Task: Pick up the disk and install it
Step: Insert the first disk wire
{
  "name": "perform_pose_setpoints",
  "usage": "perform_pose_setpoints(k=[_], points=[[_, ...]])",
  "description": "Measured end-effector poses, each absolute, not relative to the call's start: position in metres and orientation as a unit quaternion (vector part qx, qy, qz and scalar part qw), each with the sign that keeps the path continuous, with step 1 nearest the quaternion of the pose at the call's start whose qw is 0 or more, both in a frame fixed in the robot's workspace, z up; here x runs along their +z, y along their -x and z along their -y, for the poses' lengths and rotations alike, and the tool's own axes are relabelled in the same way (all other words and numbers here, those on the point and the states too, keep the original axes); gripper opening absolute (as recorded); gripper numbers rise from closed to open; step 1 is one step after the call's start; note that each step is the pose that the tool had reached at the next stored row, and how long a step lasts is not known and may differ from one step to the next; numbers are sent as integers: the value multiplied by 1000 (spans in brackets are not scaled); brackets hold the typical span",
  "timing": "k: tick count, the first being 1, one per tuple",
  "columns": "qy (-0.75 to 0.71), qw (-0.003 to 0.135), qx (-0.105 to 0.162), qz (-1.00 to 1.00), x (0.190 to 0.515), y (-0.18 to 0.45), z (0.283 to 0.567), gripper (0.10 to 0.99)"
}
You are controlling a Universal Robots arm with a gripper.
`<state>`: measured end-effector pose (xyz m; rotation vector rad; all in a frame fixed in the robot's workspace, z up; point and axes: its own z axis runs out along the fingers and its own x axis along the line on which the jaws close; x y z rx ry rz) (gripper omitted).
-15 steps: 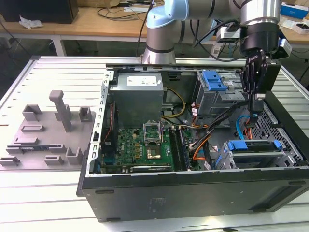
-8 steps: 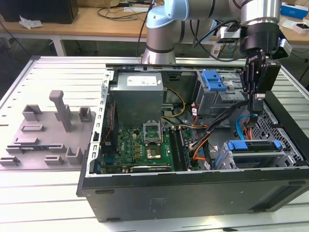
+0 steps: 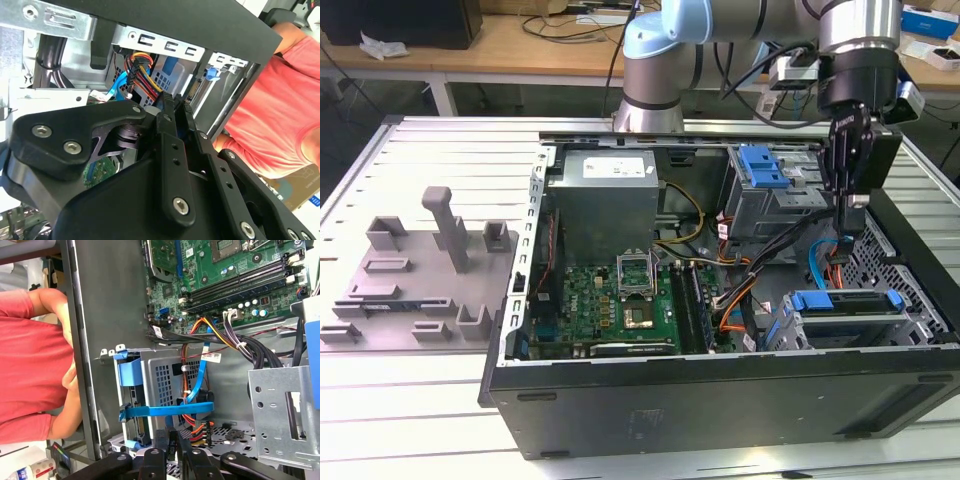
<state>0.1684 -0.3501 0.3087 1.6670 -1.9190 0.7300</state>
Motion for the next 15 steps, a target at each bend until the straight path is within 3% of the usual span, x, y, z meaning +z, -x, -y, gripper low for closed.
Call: perform_pose_setpoints(k=[10,12,15], points=[[-611,249,267,702,306,-169,350,227],[-611,250,268,702,306,-169,350,165],[-611,251,269,701,306,-169,350,165]])
